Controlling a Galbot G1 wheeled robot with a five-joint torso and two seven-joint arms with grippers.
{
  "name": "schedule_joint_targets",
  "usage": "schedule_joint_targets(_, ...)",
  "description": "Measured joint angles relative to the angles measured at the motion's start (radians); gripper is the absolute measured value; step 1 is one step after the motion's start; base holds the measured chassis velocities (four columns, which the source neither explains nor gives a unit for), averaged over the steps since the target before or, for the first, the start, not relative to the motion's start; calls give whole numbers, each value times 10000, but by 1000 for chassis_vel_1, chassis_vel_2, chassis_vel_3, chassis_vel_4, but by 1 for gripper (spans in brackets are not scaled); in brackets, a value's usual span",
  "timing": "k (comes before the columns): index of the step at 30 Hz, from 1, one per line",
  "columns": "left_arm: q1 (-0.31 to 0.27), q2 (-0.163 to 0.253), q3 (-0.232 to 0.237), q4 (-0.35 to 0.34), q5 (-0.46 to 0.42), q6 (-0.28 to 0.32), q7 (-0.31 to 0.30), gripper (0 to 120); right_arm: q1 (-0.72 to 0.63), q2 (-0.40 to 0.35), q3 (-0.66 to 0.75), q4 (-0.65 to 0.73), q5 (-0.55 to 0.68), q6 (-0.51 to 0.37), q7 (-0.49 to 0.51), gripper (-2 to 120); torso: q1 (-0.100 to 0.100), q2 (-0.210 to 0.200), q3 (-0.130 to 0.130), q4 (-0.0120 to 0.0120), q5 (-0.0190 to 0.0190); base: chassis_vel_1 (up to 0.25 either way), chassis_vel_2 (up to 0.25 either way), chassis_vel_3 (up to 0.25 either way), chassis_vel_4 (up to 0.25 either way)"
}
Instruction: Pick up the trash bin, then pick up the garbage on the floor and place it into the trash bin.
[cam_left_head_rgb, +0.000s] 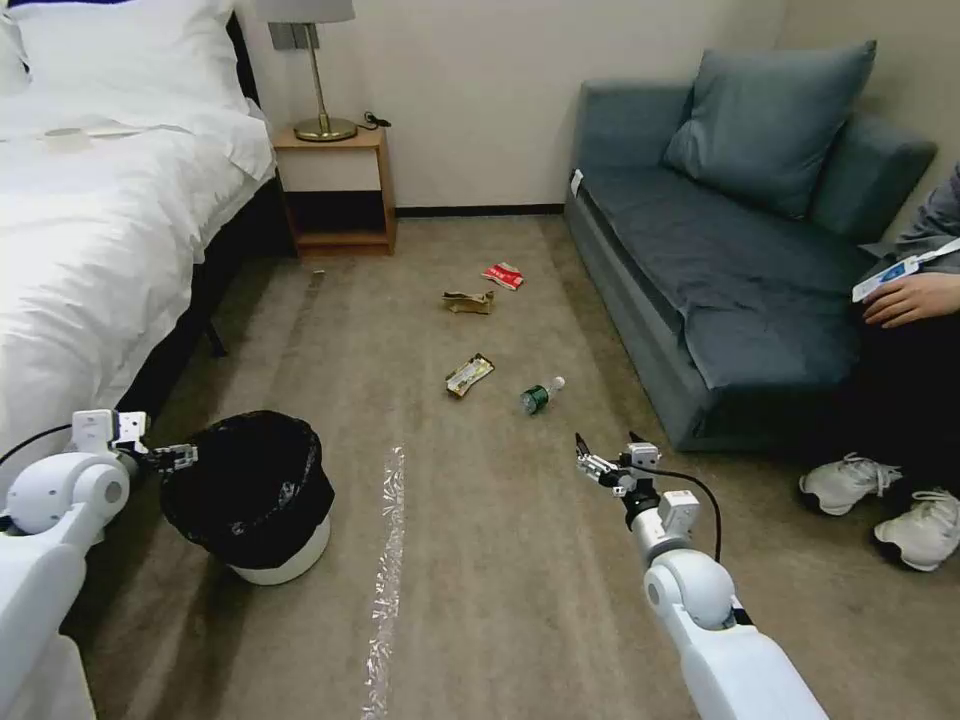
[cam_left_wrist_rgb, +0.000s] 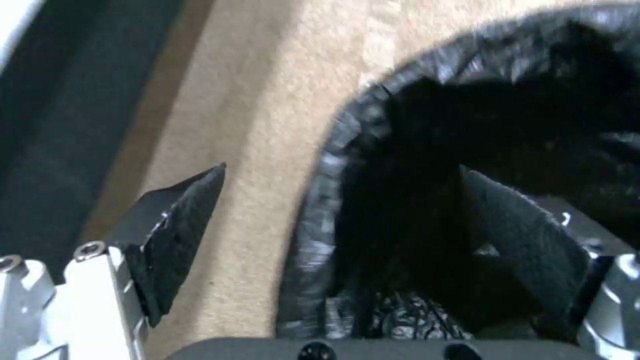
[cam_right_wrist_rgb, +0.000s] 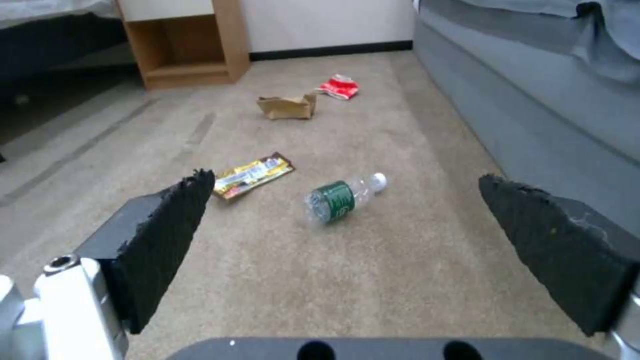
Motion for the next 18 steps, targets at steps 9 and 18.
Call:
schedule_joint_targets(9,-333,-694,311,889,974,-70,277,96,161,13,99,-232,101,50,-2,100,0,0,0,0,0,0,0,0,0)
schedule_joint_targets(18,-414,-831,252,1535,1901,-387,995,73,196,40,138,-338,263,80,4,100,0,1,-2,1,7,0,0,0,0)
